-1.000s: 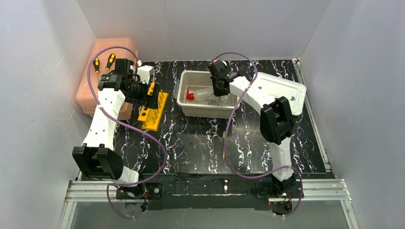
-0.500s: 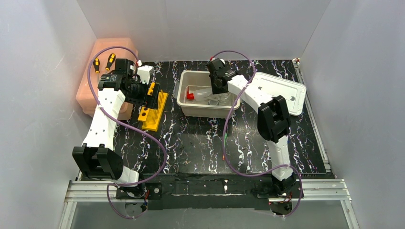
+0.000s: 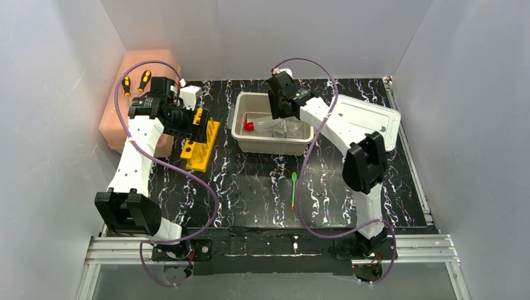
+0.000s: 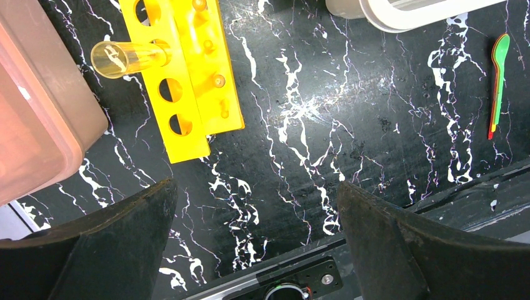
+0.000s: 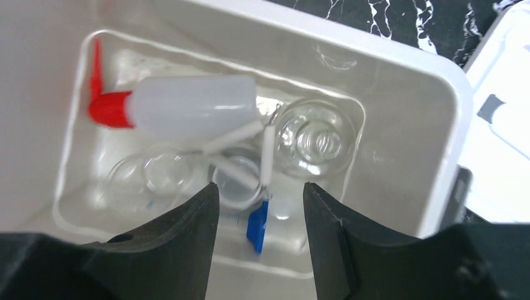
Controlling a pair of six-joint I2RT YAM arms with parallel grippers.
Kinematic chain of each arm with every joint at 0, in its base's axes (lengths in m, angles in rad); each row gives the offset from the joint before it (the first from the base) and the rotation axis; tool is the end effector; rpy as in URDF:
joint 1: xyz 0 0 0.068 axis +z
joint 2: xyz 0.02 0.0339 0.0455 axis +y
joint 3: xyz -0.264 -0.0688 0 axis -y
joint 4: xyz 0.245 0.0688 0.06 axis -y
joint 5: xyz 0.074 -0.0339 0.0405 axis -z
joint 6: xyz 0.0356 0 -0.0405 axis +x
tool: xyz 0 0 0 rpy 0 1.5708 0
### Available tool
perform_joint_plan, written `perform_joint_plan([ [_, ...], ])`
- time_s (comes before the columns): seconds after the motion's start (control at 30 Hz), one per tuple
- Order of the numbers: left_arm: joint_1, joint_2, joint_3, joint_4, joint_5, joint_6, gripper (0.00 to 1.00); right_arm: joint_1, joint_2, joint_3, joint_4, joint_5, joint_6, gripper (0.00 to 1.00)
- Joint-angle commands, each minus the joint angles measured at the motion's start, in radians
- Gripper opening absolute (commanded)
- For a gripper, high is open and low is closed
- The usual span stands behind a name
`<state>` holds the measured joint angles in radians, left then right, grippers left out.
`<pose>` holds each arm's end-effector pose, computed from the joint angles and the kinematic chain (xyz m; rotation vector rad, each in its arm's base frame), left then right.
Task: Organize the chemistry lab equipment
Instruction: Place the chemistry item in the storage box.
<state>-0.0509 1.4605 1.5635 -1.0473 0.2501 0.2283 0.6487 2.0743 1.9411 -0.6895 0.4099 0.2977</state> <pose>0.2913 -0.0237 0.3729 0.4463 2.4487 -0.2400 0.3837 0.2731 0.2935 -0.2168 2.2979 -0.0141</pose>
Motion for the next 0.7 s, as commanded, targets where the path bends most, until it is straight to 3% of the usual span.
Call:
perform_joint_plan([
  [0.0, 0.004, -0.029, 0.016, -0.016, 0.009, 0.011, 0.99, 0.082, -0.230, -0.054, 0.012, 0.079, -0.022, 0.59],
  [0.3, 0.005, -0.012, 0.028, -0.016, 0.022, 0.011, 0.99, 0.281, -0.558, -0.505, 0.016, 0.117, 0.097, 0.63],
  [0.47, 0.004, -0.008, 0.027, -0.016, 0.026, 0.010, 0.99, 0.325, -0.632, -0.759, 0.057, 0.071, 0.200, 0.59],
  [0.67, 0.005, -0.009, 0.027, -0.016, 0.028, 0.007, 0.99, 0.348, -0.648, -0.904, 0.103, 0.042, 0.269, 0.57],
])
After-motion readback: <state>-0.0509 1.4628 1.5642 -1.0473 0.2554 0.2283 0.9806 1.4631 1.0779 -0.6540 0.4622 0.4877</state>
